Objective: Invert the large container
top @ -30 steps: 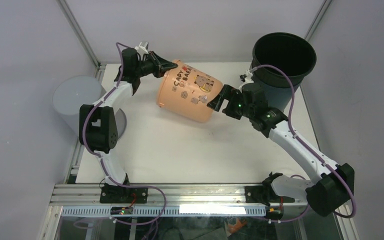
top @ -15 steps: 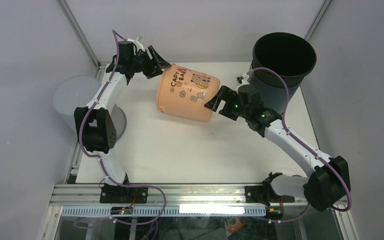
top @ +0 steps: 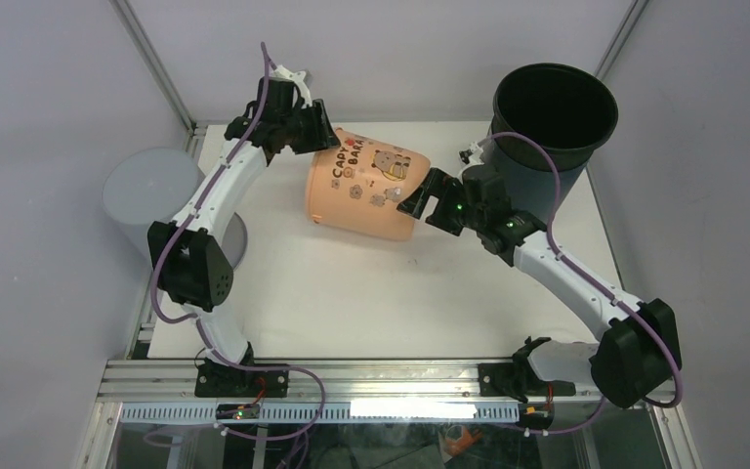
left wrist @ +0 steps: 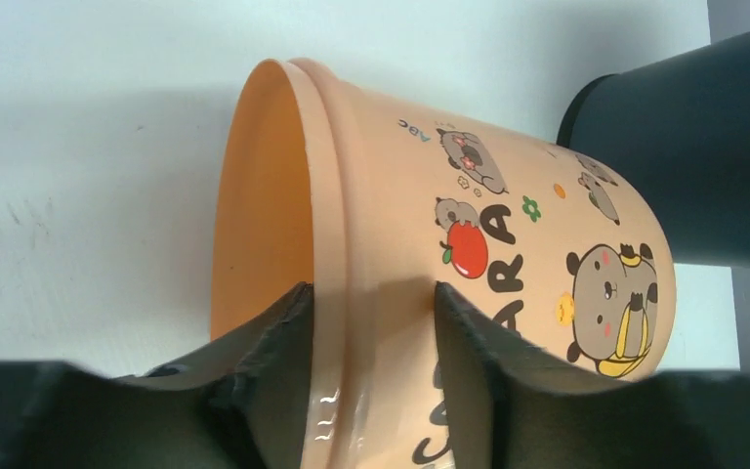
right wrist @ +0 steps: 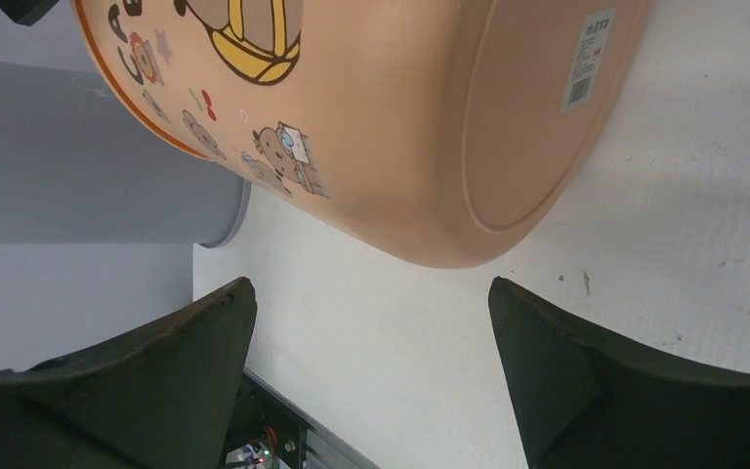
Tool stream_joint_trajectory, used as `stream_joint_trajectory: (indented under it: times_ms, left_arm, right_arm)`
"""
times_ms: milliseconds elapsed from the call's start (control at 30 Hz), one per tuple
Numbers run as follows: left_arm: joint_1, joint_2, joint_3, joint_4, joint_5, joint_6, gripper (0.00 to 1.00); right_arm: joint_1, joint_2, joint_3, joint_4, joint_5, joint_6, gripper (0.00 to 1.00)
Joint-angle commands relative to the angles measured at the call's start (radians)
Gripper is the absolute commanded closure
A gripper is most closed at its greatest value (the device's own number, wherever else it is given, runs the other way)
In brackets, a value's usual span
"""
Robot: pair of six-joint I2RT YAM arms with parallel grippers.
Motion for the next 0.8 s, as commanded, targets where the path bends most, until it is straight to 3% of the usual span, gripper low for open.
stream_joint_trajectory:
  times_ms: [0, 267, 533, 667, 767]
  left_arm:
    - [-0.023, -0.061, 0.033, -0.049, -0.143, 0.083, 0.63]
    - [-0.022, -0.047, 0.035, -0.058, -0.137, 0.09, 1.0]
    - [-0.008, -0.055, 0.028, -0.057, -0.16, 0.059, 1.0]
    - [0.105, -0.07, -0.072, 0.034, 0.075, -0.044, 1.0]
    - [0.175, -0.065, -0.152, 0.092, 0.142, -0.087, 1.0]
  right_arm:
    - [0.003, 0.008, 0.035, 0.049, -0.007, -0.01, 0.07]
    - [0.002, 0.009, 0.048, 0.037, 0.004, -0.013, 0.07]
    - [-0.003, 0.007, 0.065, 0.025, 0.013, -0.018, 0.07]
    - [-0.007, -0.002, 0.072, 0.017, 0.033, -0.029, 0.07]
    - [-0.01, -0.01, 0.074, 0.012, 0.045, -0.036, 0.07]
